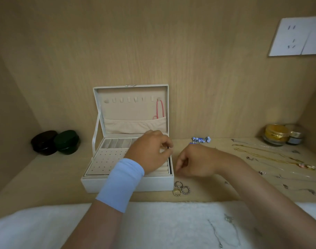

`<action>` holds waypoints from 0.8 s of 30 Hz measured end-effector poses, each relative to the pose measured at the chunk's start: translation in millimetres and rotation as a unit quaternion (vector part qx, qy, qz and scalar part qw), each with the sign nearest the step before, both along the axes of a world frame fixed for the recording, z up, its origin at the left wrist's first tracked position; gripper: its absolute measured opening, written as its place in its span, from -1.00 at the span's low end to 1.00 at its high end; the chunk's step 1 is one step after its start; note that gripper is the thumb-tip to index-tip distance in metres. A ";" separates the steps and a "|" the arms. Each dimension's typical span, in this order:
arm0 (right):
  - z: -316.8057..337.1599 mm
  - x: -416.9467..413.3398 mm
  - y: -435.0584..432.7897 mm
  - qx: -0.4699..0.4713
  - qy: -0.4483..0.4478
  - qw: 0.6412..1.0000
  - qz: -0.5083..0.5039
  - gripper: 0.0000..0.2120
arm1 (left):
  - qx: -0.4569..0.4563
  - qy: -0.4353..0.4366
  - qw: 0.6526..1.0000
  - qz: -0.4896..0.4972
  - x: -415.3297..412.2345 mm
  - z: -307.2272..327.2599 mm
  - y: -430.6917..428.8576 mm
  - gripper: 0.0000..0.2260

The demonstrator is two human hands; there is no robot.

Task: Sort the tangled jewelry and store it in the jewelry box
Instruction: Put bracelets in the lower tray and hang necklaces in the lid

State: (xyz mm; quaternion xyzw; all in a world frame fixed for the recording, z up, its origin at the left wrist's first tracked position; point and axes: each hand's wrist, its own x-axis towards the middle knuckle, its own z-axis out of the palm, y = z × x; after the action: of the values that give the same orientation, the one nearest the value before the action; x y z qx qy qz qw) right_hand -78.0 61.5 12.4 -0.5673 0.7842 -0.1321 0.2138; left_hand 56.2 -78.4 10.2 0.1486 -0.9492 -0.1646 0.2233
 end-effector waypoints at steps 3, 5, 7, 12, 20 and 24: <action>-10.5 6.2 -3.5 0.006 0.014 1.000 0.017 -0.89 | -0.003 -0.022 1.000 -0.009 1.1 -9.5 9.7 -0.95; -13.7 7.6 -5.7 -0.009 0.040 0.999 0.015 -0.89 | 0.005 -0.015 1.000 -0.008 2.9 -13.9 12.6 -0.96; -14.5 7.0 -7.2 -0.013 0.068 0.997 0.030 -0.93 | 0.007 0.002 1.000 -0.005 4.3 -16.6 14.5 -0.96; -19.5 -3.5 -6.7 0.006 0.042 0.998 0.039 -0.92 | 0.017 0.016 1.000 -0.005 3.7 -20.2 16.0 -0.94; 2.9 -15.9 -2.1 -0.229 -0.203 0.949 -0.078 -0.90 | 0.286 0.080 0.954 0.027 0.1 -3.8 12.1 -0.88; 6.9 1.2 -14.4 -0.287 -0.280 0.907 -0.128 -0.93 | 0.377 0.156 0.913 0.035 4.3 7.6 5.8 -0.89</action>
State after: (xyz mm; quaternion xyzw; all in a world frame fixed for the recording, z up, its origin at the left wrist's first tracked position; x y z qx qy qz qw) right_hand -76.8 47.1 19.4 -0.4386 0.6859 -0.5315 0.2339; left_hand 60.5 -72.6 17.9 0.2268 -0.7642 -0.5231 0.3015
